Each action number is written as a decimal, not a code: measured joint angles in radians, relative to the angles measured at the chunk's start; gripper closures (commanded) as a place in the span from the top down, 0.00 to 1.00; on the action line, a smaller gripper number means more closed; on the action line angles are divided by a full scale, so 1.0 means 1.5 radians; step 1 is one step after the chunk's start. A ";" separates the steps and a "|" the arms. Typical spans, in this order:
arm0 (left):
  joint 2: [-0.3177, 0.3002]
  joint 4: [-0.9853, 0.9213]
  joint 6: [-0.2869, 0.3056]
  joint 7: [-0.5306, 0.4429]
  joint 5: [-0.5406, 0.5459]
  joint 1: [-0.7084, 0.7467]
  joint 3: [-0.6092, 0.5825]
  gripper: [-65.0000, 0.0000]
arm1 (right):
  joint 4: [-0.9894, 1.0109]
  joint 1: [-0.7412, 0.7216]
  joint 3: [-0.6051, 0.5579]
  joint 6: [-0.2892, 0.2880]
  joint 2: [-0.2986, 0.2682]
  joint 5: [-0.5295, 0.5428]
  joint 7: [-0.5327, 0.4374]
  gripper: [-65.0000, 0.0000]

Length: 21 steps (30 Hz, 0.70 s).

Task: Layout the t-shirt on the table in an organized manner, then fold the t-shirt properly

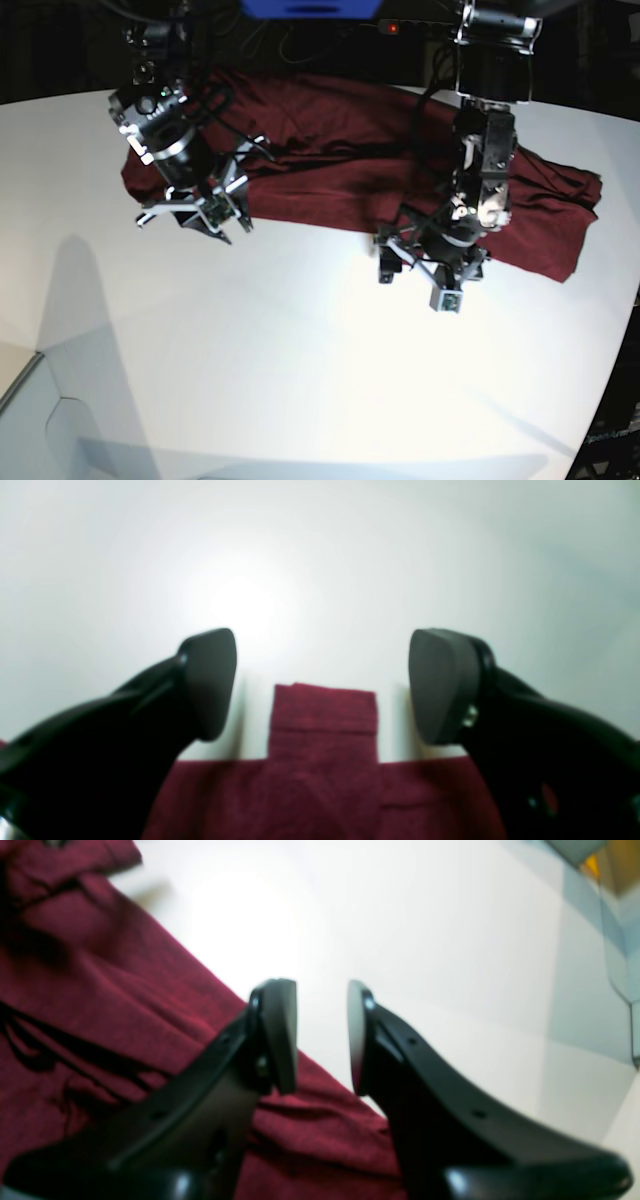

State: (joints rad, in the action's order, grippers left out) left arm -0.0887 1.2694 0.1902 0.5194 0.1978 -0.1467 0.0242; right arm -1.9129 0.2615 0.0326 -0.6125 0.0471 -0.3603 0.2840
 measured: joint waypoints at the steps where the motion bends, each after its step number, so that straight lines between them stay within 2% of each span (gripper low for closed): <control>1: 0.000 0.000 0.000 0.001 0.000 0.001 0.002 0.79 | 0.000 -0.001 -0.001 0.000 0.000 0.000 -0.001 0.27; 8: -0.028 -0.002 0.000 -0.003 0.002 0.033 0.005 0.78 | 0.000 0.000 0.000 0.000 0.000 0.000 -0.005 0.27; 14: -0.024 -0.002 0.000 -0.005 0.005 0.027 0.005 0.51 | 0.000 -0.001 -0.004 0.000 0.000 0.000 -0.005 0.27; 21: -0.020 -0.003 0.002 -0.005 0.005 0.027 0.005 0.51 | 0.000 0.000 -0.003 0.000 0.000 0.000 -0.005 0.27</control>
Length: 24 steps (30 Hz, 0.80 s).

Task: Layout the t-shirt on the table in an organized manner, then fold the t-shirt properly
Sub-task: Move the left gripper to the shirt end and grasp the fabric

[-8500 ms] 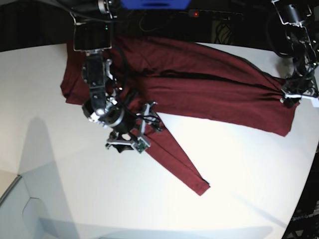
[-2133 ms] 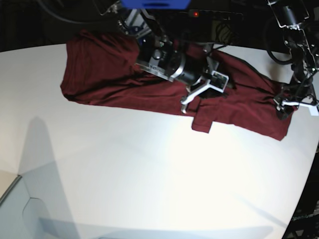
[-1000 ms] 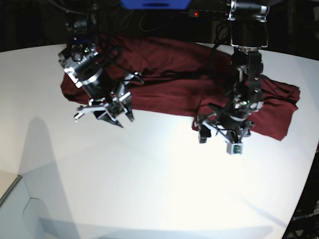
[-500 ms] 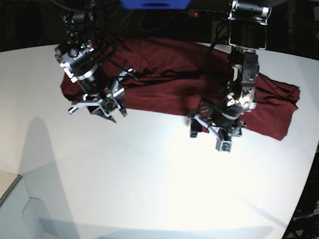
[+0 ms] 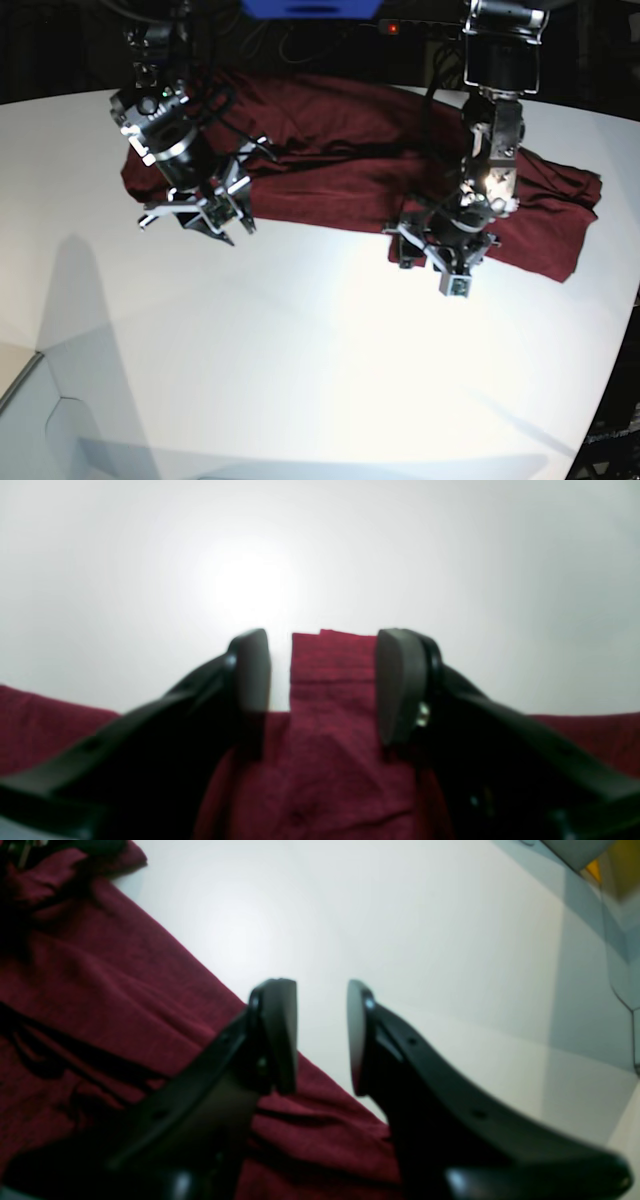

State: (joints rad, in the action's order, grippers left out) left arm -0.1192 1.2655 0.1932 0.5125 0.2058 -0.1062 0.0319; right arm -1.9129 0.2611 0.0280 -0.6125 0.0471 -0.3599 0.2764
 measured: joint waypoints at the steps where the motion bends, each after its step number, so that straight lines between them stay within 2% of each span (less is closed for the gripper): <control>1: 0.000 0.000 0.000 0.000 0.000 0.000 0.000 0.50 | 0.000 0.000 0.000 0.000 0.000 0.000 0.000 0.27; 9: 0.000 -0.048 0.001 -0.030 0.005 -0.012 0.000 0.48 | 0.001 -0.002 0.001 0.000 0.000 0.000 0.000 0.27; 11: 0.000 -0.049 0.001 -0.031 0.005 -0.012 0.000 0.41 | 0.001 -0.002 0.001 0.000 0.000 0.000 0.000 0.27; 14: 0.000 -0.050 0.001 -0.034 0.005 -0.009 0.002 0.25 | 0.002 -0.004 0.001 0.000 0.000 0.000 0.000 0.27; 18: -0.002 -0.050 0.001 -0.026 0.060 -0.009 0.002 0.01 | 0.002 -0.004 0.001 0.000 0.000 0.000 0.000 0.27; 24: -0.006 -0.050 0.001 -0.018 0.102 -0.009 0.002 0.00 | 0.002 -0.004 0.001 0.000 0.000 0.000 0.000 0.27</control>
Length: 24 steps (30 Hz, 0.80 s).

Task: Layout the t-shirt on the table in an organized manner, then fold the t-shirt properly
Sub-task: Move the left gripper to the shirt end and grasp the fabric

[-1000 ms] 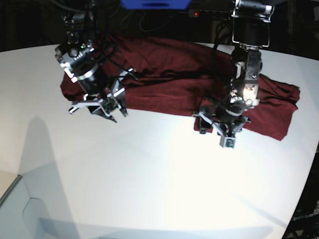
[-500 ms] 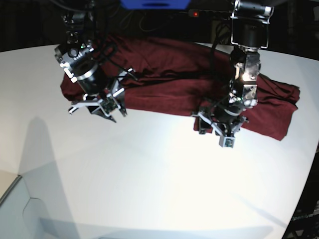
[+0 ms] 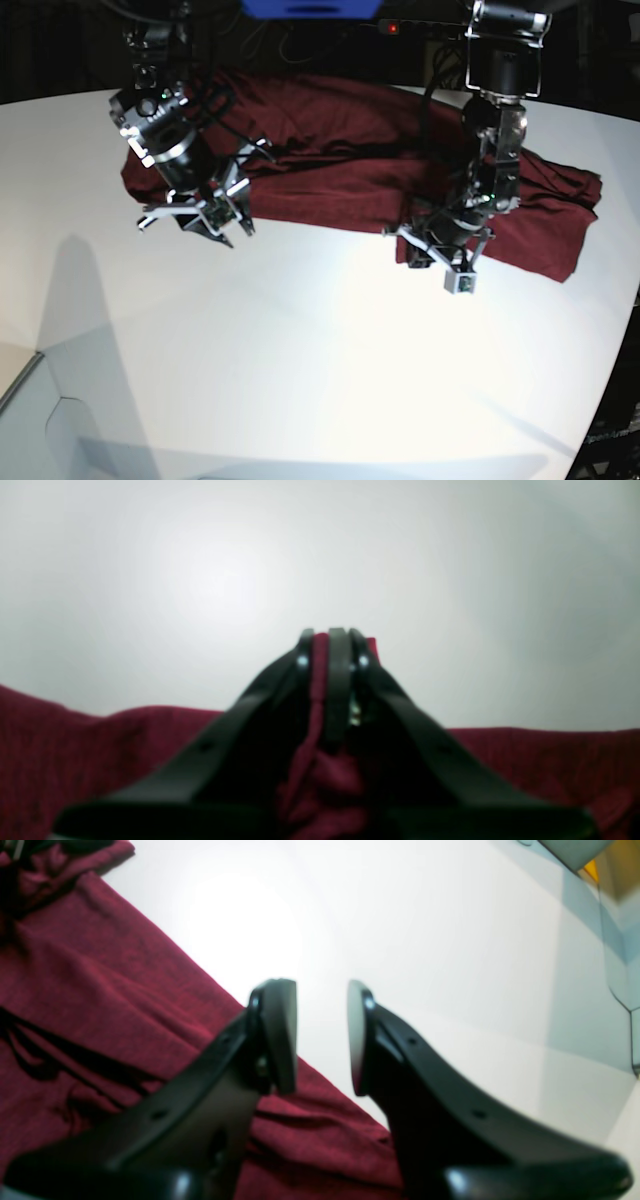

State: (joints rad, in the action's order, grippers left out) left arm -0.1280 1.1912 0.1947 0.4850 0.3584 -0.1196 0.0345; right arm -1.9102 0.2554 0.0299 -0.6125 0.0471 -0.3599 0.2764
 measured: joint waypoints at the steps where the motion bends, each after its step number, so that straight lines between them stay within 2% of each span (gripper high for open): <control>1: 0.000 0.002 0.000 0.004 0.005 0.000 0.000 0.00 | 0.000 0.000 0.000 0.000 0.000 0.000 0.000 0.27; 4: 0.000 0.047 -0.001 0.023 0.005 0.011 0.013 0.00 | 0.001 -0.001 0.000 0.000 -0.001 0.000 0.000 0.27; 9: 0.005 0.152 -0.002 0.019 0.007 0.024 0.128 0.00 | 0.003 -0.002 0.000 0.000 -0.002 0.000 0.001 0.27; 13: -0.001 0.221 -0.005 0.022 0.005 0.070 0.197 0.00 | 0.003 -0.001 0.000 -0.001 -0.002 0.000 0.001 0.27; 19: -0.012 0.265 -0.002 0.022 0.008 0.136 0.291 0.00 | 0.003 -0.001 -0.002 0.000 -0.002 0.000 0.000 0.27; 24: -0.013 0.254 -0.001 0.026 0.004 0.163 0.399 0.00 | 0.003 -0.001 -0.003 0.000 0.000 0.000 0.000 0.27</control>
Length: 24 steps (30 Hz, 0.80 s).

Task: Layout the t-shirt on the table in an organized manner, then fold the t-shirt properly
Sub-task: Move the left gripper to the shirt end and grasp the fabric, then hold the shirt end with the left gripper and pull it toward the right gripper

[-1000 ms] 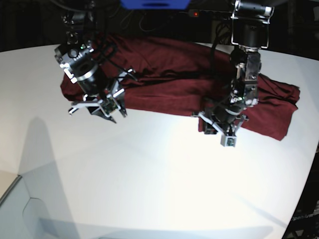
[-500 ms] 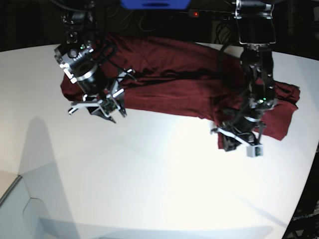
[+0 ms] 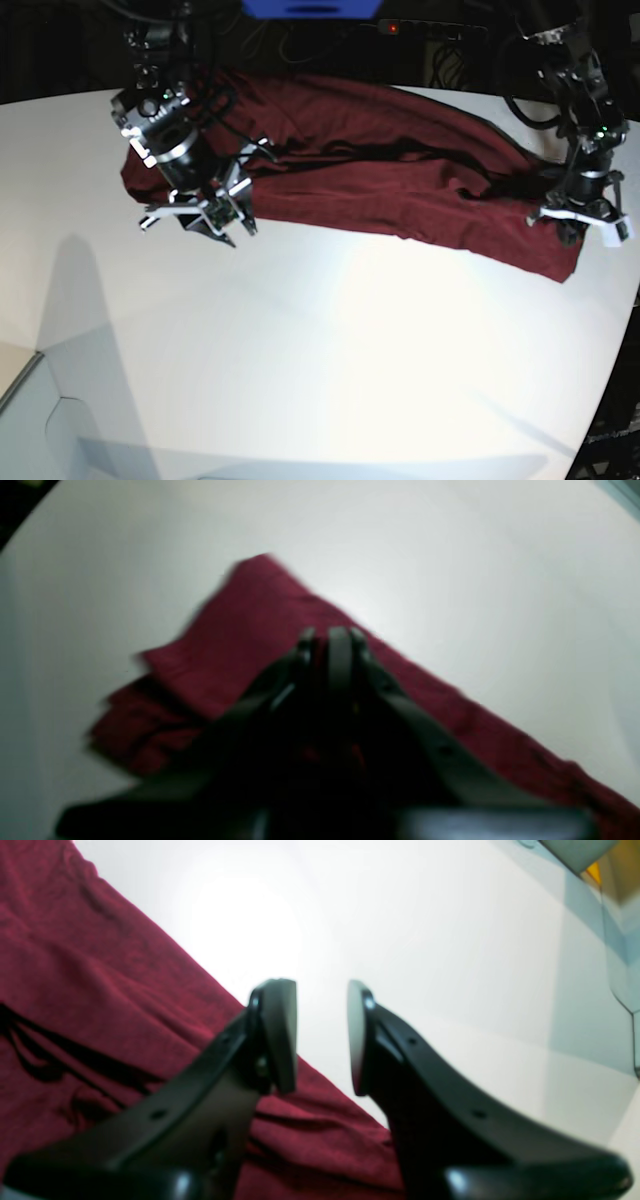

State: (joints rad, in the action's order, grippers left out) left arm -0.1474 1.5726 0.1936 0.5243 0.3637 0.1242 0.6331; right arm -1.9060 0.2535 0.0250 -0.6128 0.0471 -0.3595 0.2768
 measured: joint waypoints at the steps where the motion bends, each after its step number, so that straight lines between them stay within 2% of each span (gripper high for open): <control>1: -0.004 -0.003 0.002 -0.002 0.000 0.000 0.010 0.00 | 0.000 0.000 0.000 0.000 0.000 0.000 0.000 0.27; 3: -0.018 -0.021 0.039 -0.004 0.002 -0.003 0.018 0.00 | 0.000 0.000 -0.003 0.000 0.000 0.000 0.000 0.27; 6: -0.024 -0.050 0.067 -0.003 0.004 -0.012 0.029 0.00 | 0.000 0.001 -0.026 0.000 0.000 0.000 0.000 0.27; 15: -0.063 -0.109 0.070 -0.008 0.002 -0.057 0.042 0.00 | 0.000 0.005 -0.020 0.000 0.002 0.002 0.000 0.27; 19: -0.061 -0.158 0.068 -0.003 -0.004 -0.092 0.071 0.00 | 0.000 0.006 -0.019 0.000 0.000 0.002 0.000 0.27; 24: -0.087 -0.231 0.070 -0.008 0.001 -0.124 0.075 0.00 | 0.001 0.022 -0.019 0.000 0.000 0.000 0.004 0.27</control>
State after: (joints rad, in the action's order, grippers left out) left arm -0.2787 1.2255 0.2989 0.5125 0.3645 -0.0624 0.7456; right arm -1.9053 0.2859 -0.0029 -0.6125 0.0467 -0.3599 0.2829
